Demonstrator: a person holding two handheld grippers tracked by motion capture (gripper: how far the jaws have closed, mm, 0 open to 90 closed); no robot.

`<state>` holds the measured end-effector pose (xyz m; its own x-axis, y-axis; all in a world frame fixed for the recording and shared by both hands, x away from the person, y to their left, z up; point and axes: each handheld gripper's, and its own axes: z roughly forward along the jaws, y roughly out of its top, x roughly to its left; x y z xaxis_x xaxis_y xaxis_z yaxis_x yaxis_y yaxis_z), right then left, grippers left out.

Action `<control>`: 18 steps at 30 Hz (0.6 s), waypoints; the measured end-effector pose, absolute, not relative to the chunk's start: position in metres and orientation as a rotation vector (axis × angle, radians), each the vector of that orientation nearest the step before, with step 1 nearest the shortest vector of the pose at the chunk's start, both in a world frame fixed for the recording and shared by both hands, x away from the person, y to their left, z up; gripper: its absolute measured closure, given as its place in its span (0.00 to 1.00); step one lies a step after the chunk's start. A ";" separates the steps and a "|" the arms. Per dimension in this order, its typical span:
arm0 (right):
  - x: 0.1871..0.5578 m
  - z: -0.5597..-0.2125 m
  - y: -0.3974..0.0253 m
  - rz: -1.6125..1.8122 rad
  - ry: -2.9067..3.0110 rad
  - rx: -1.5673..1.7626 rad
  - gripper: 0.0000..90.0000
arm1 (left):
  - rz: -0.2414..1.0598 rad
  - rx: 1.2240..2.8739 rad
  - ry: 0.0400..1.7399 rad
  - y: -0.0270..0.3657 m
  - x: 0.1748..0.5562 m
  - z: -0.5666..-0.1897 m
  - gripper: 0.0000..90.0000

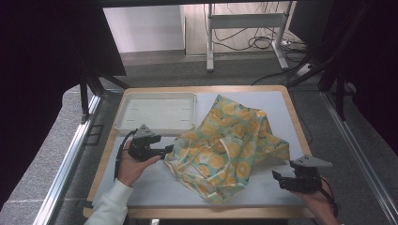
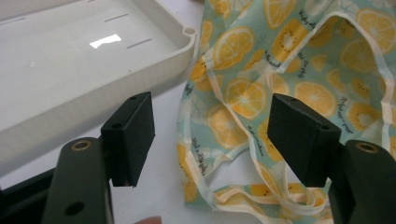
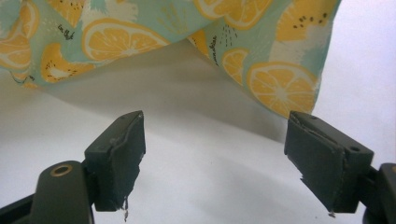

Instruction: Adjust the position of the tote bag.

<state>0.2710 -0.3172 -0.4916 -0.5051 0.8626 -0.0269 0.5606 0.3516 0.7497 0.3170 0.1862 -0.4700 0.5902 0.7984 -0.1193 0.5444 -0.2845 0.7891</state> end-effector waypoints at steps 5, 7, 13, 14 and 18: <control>0.270 -0.491 -0.315 0.967 2.207 1.227 0.23 | 0.384 1.998 1.060 0.179 0.320 -0.459 0.36; 0.270 -0.492 -0.314 0.962 2.211 1.225 0.23 | 0.383 2.007 1.058 0.177 0.320 -0.458 0.36; 0.271 -0.493 -0.313 0.961 2.216 1.225 0.23 | 0.367 2.048 1.029 0.166 0.328 -0.449 0.35; 0.271 -0.493 -0.313 0.957 2.218 1.227 0.23 | 0.367 2.048 1.029 0.166 0.328 -0.449 0.35; 0.271 -0.493 -0.312 0.953 2.215 1.227 0.23 | 0.363 2.045 1.017 0.163 0.333 -0.441 0.35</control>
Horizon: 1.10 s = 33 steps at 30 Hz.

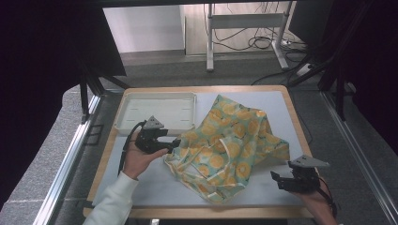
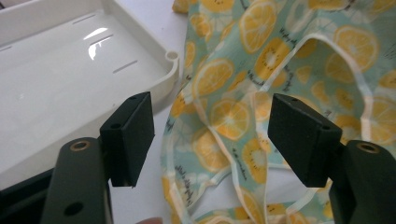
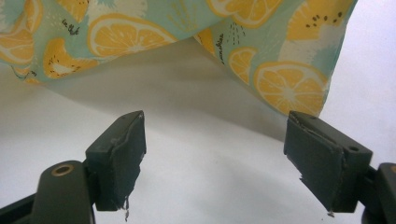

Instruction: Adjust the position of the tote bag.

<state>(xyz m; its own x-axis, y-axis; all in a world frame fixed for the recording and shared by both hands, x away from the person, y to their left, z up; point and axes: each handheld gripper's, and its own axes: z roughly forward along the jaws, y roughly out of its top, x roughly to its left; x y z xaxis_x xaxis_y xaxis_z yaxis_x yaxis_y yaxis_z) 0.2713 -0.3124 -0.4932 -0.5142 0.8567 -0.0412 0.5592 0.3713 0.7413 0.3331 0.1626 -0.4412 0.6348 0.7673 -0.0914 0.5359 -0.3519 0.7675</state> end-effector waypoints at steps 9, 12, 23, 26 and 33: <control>0.272 -0.491 -0.313 0.970 2.212 1.234 0.23 | 0.355 2.045 1.007 0.156 0.346 -0.432 0.35; 0.272 -0.491 -0.313 0.968 2.214 1.231 0.23 | 0.353 2.043 1.002 0.154 0.349 -0.430 0.35; 0.272 -0.491 -0.313 0.959 2.208 1.226 0.24 | 0.333 2.034 1.005 0.143 0.371 -0.430 0.35; 0.272 -0.491 -0.313 0.949 2.208 1.226 0.24 | 0.334 2.036 1.017 0.137 0.384 -0.432 0.35; 0.272 -0.491 -0.314 0.936 2.201 1.223 0.24 | 0.307 2.030 1.033 0.127 0.400 -0.438 0.35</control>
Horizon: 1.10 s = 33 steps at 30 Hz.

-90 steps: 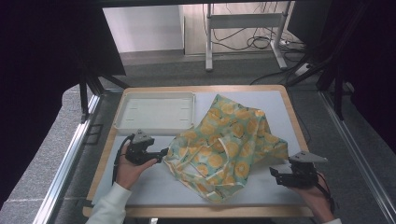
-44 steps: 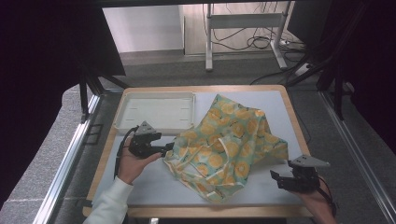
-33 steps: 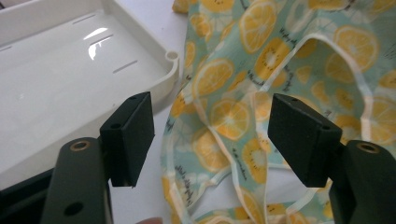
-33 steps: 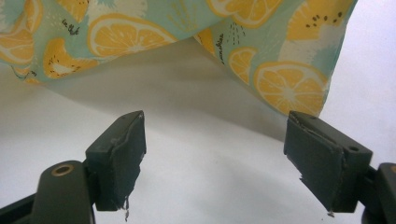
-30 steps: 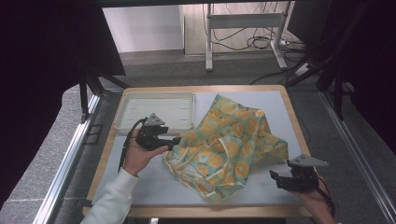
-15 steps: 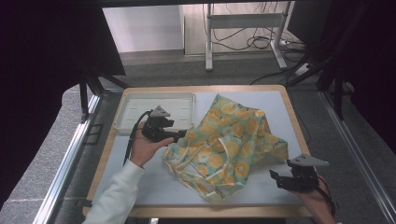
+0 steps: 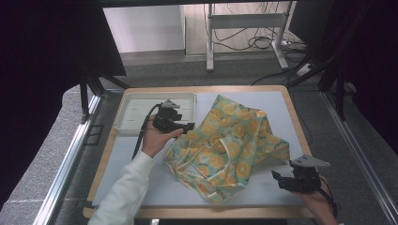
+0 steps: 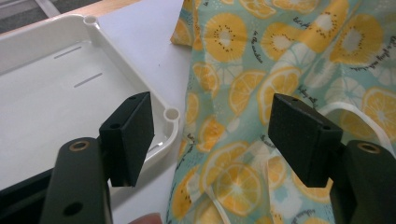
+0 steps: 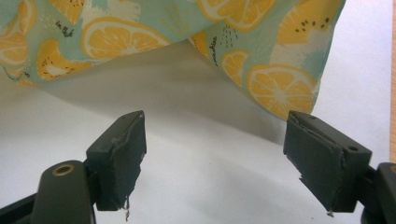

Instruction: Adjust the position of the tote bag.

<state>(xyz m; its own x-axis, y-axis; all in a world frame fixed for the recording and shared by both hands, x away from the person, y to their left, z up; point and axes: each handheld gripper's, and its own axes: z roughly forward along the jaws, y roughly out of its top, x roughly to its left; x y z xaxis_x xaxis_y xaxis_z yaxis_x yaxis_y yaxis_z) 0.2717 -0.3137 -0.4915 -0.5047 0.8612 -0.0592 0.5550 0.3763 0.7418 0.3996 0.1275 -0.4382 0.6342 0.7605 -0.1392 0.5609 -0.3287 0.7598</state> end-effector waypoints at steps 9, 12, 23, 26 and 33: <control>0.273 -0.493 -0.314 0.924 2.204 1.223 0.24 | 0.318 2.043 1.028 0.115 0.417 -0.441 0.35; 0.273 -0.493 -0.313 0.914 2.210 1.216 0.24 | 0.314 2.053 1.037 0.109 0.429 -0.444 0.35; 0.272 -0.492 -0.312 0.913 2.208 1.208 0.24 | 0.323 2.078 0.996 0.088 0.436 -0.442 0.27; 0.272 -0.492 -0.312 0.912 2.207 1.206 0.24 | 0.327 2.088 0.988 0.085 0.438 -0.440 0.26; 0.273 -0.493 -0.312 0.909 2.209 1.208 0.24 | 0.357 2.097 0.997 0.078 0.453 -0.433 0.25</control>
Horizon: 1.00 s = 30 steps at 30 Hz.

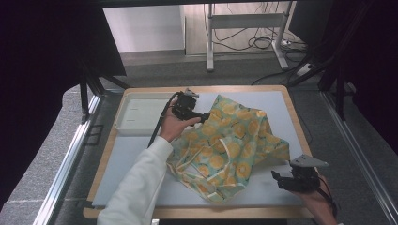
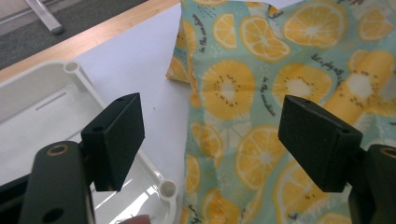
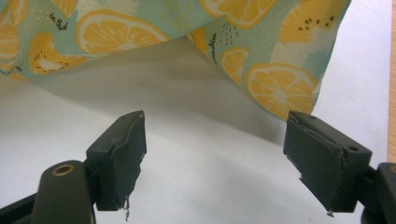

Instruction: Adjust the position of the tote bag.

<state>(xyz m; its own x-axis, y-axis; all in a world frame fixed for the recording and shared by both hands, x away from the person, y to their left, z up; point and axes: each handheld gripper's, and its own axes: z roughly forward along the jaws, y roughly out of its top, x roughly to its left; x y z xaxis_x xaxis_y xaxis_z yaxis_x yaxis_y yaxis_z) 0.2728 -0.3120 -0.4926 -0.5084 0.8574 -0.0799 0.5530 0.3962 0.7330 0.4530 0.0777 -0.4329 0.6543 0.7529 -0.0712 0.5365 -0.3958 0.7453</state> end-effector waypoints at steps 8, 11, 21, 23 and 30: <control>0.273 -0.494 -0.311 0.903 2.216 1.206 0.24 | 0.363 2.132 0.997 0.066 0.472 -0.440 0.23; 0.273 -0.493 -0.312 0.903 2.209 1.209 0.24 | 0.320 2.154 0.994 0.059 0.480 -0.451 0.23; 0.274 -0.495 -0.311 0.897 2.219 1.205 0.24 | 0.269 2.203 1.000 0.043 0.496 -0.478 0.21; 0.274 -0.495 -0.311 0.899 2.220 1.201 0.24 | 0.263 2.212 0.999 0.037 0.498 -0.482 0.21; 0.273 -0.495 -0.312 0.894 2.218 1.198 0.24 | 0.279 2.217 1.042 0.028 0.506 -0.500 0.34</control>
